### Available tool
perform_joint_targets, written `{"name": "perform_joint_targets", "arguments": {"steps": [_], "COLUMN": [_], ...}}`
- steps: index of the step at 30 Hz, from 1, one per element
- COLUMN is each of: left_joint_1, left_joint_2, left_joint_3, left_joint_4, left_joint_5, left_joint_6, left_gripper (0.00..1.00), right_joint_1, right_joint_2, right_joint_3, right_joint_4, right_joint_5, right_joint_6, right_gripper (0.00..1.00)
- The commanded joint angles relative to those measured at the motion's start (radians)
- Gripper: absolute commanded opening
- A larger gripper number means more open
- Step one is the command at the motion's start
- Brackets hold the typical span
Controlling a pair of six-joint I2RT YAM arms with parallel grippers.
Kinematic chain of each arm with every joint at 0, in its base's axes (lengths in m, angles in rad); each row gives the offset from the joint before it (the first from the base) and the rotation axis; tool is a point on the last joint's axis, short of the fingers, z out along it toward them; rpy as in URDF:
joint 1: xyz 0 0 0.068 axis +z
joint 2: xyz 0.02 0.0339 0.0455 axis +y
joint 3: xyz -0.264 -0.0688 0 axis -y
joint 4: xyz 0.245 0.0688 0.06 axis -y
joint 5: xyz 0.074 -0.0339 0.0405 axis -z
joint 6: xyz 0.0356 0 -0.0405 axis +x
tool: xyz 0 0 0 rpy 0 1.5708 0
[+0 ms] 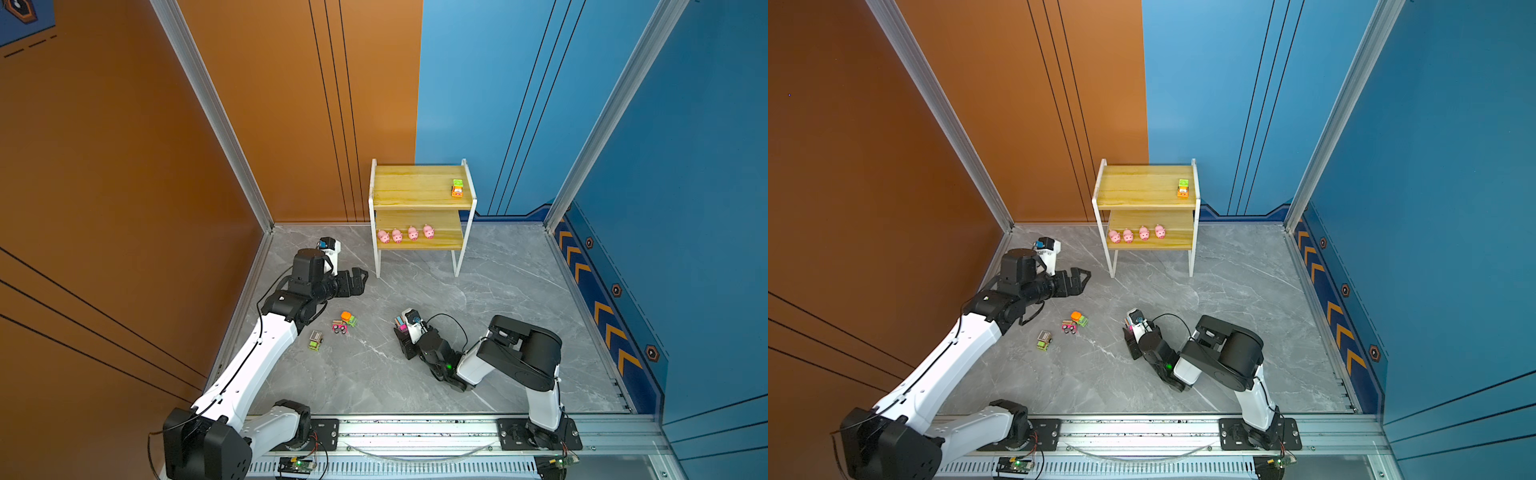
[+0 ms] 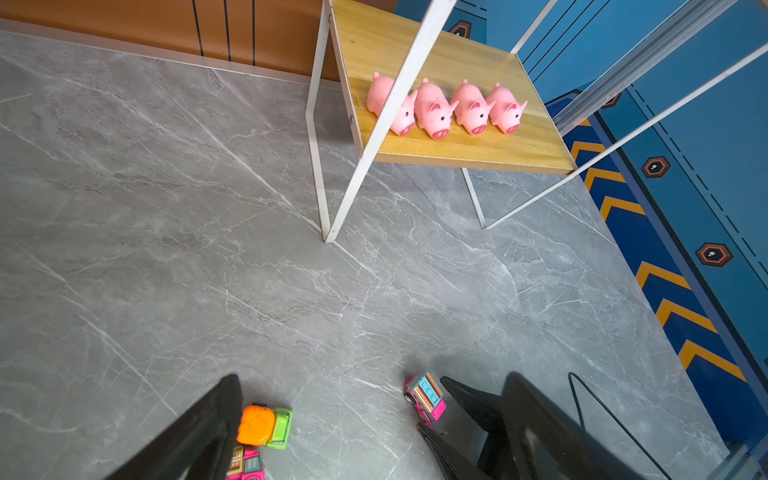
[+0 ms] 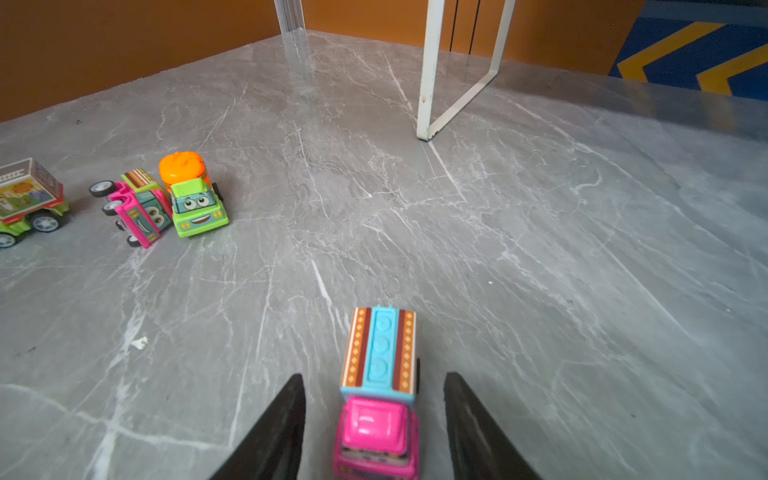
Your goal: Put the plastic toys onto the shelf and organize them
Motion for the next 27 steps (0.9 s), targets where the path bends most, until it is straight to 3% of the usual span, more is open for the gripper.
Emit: {"name": "perform_joint_targets", "arguments": {"steps": [1, 14, 20, 23, 27], "left_joint_1": [0.009, 0.011, 0.013, 0.015, 0.016], "left_joint_2": [-0.002, -0.002, -0.002, -0.003, -0.008], "left_joint_3": [-0.012, -0.012, -0.012, -0.012, -0.011], "left_joint_4": [0.025, 0.025, 0.026, 0.026, 0.026], "left_joint_5": [0.021, 0.026, 0.027, 0.026, 0.024], "left_joint_6": [-0.005, -0.006, -0.008, -0.008, -0.01], "left_gripper": [0.98, 0.98, 0.98, 0.98, 0.98], "right_joint_1": [-0.007, -0.01, 0.002, 0.008, 0.009], "right_joint_2": [0.028, 0.031, -0.042, -0.137, -0.337], "right_joint_3": [0.021, 0.045, 0.031, 0.025, 0.087], "right_joint_4": [-0.01, -0.035, -0.066, -0.14, -0.442], "right_joint_5": [-0.023, -0.032, -0.029, -0.029, -0.041], "right_joint_6": [0.02, 0.022, 0.01, 0.004, -0.004], "right_gripper": [0.49, 0.27, 0.22, 0.22, 0.21]}}
